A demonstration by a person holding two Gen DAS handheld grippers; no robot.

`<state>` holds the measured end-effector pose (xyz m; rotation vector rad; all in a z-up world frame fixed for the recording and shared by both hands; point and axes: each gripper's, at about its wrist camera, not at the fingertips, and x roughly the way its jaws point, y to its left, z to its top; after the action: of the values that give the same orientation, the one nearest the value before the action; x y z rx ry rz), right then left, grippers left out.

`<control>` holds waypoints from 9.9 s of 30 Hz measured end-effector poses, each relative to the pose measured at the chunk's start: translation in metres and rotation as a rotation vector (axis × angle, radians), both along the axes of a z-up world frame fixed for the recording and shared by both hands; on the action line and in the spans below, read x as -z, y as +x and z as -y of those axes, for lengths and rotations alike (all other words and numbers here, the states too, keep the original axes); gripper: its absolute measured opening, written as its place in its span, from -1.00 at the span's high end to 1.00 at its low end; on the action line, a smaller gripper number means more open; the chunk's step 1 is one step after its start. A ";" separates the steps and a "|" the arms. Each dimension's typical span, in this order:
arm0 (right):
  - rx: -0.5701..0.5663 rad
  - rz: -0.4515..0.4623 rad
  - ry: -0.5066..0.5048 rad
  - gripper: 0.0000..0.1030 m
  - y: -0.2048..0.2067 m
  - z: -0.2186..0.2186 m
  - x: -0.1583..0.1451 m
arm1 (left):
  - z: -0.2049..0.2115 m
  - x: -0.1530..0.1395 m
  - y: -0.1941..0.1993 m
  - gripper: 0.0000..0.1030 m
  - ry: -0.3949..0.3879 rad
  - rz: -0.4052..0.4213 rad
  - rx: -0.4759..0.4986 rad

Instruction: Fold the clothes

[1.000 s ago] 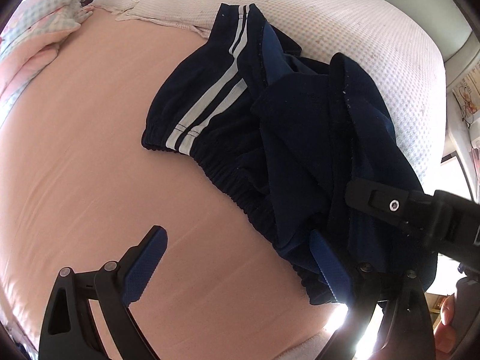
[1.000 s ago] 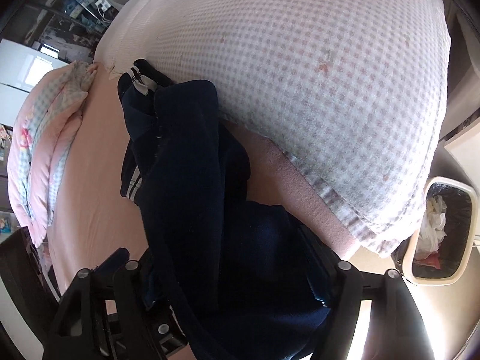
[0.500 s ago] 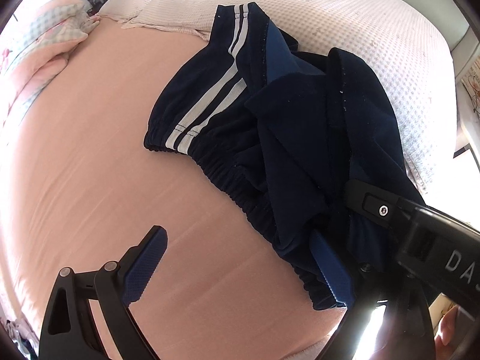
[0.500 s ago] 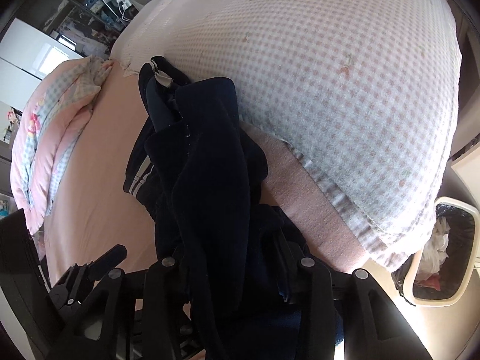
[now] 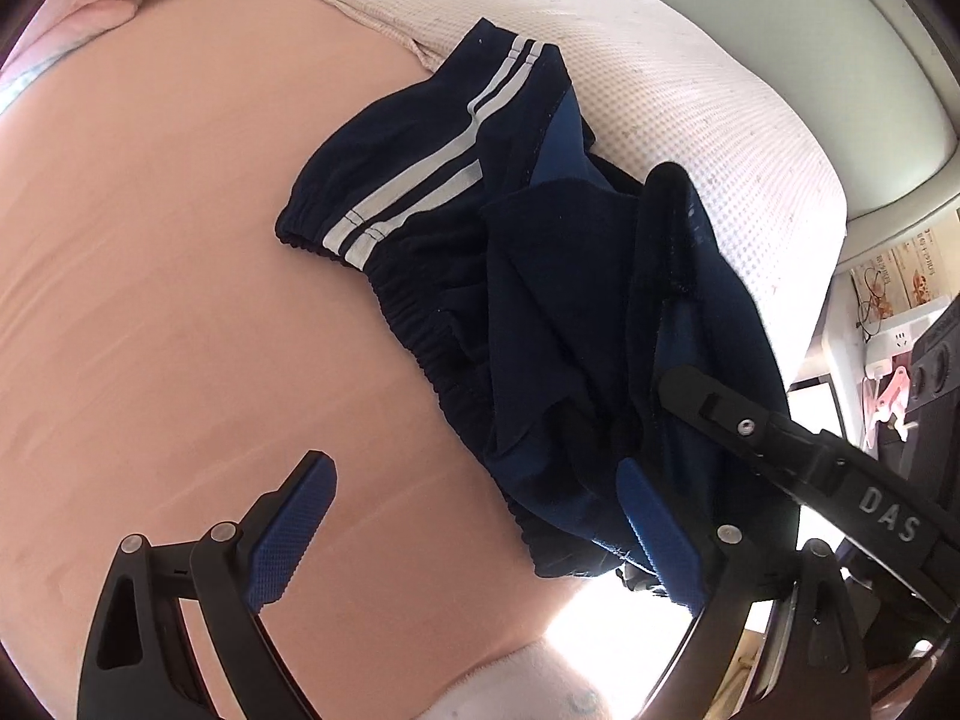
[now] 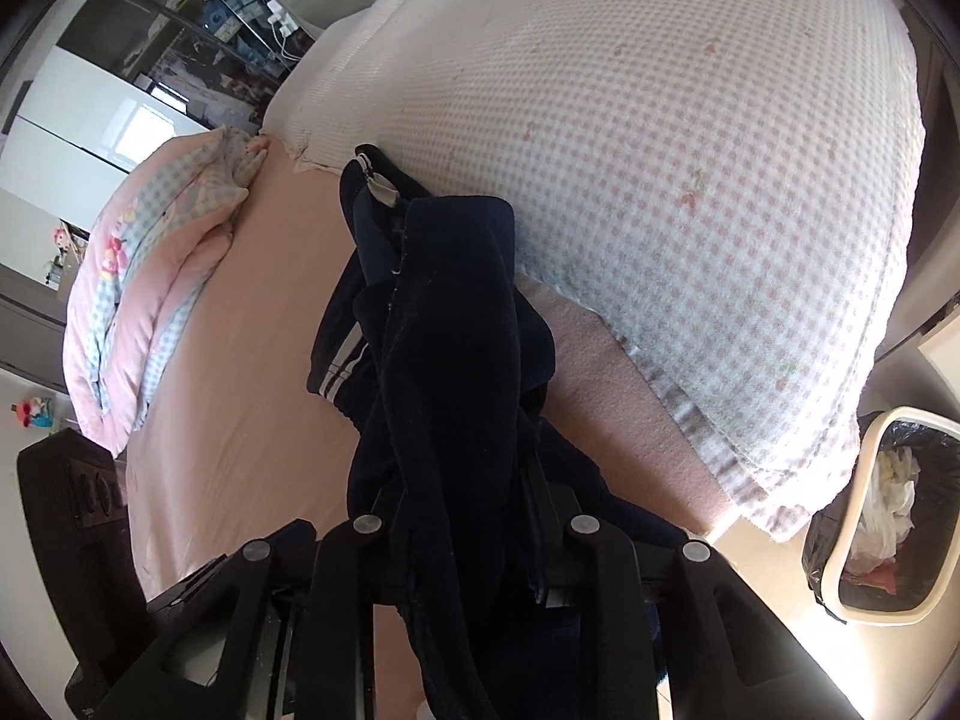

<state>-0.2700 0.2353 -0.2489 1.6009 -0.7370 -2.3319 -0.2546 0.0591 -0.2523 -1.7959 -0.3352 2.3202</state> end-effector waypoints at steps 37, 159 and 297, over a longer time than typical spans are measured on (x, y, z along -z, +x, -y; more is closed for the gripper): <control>0.036 0.046 -0.097 0.53 0.013 -0.015 0.006 | -0.020 0.038 0.008 0.56 0.318 -0.037 -0.027; -0.746 -0.073 0.108 0.53 0.142 0.411 -0.074 | 0.350 -0.068 0.192 0.75 0.119 -0.178 -0.624; -0.557 -0.097 0.606 0.19 0.230 0.419 0.012 | 0.389 0.006 0.233 0.25 -0.128 -0.124 -0.481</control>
<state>-0.0399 -0.1839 -0.2611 1.5974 0.4458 -2.2662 -0.0217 -0.3298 -0.2581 -1.7693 -0.6773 2.8170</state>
